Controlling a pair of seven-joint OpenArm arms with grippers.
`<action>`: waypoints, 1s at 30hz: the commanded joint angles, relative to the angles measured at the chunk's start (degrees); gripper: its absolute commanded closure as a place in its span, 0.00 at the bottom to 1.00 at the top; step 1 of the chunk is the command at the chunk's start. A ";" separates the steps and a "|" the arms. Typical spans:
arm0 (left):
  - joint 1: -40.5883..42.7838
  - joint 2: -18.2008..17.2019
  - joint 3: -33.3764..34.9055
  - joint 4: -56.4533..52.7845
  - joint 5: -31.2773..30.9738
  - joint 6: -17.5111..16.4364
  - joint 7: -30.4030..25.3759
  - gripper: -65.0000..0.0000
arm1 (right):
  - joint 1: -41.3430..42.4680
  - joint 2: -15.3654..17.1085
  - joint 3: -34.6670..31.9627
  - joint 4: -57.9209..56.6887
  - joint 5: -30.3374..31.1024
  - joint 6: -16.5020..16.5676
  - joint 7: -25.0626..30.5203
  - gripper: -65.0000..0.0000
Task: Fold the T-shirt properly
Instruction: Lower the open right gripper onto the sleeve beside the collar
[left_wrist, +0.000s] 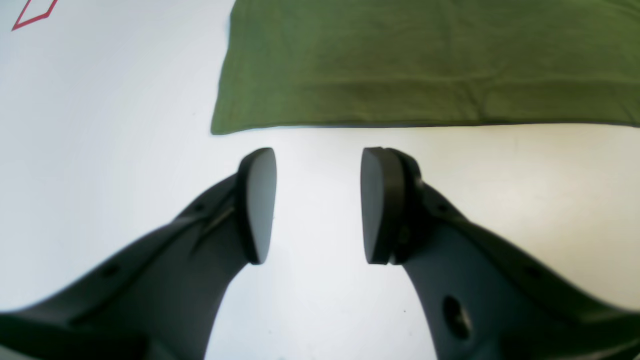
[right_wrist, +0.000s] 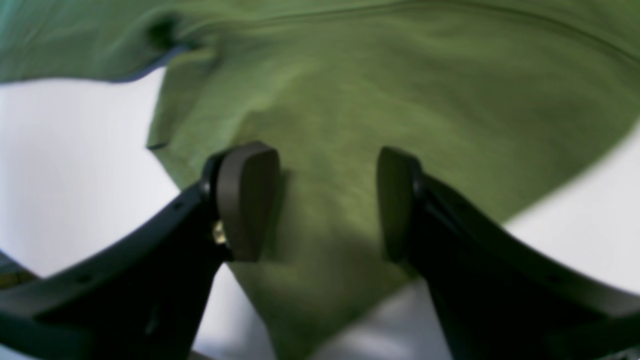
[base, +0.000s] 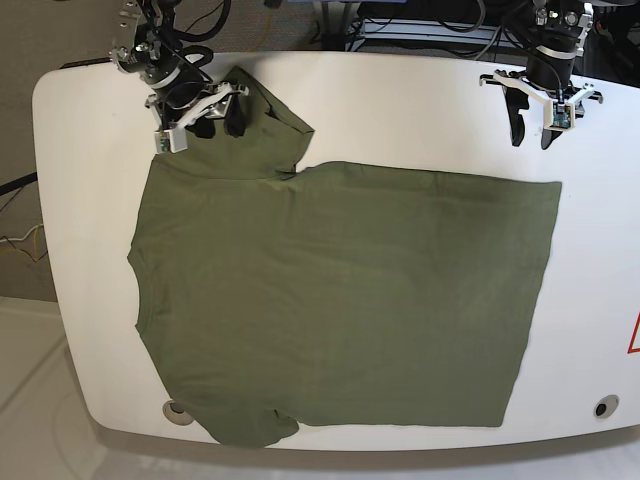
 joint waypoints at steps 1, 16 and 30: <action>0.31 -0.55 -0.32 0.93 -0.05 0.15 -1.30 0.62 | 0.30 0.35 0.03 0.57 0.86 2.08 1.47 0.48; -0.08 -0.69 -0.55 1.04 0.70 0.42 -1.56 0.62 | -0.06 0.34 -1.64 -0.27 -0.72 1.34 1.60 0.95; -0.91 -0.75 -1.06 0.59 0.25 0.23 -1.63 0.62 | 0.37 0.40 -3.71 -0.40 -5.28 -0.02 1.92 1.00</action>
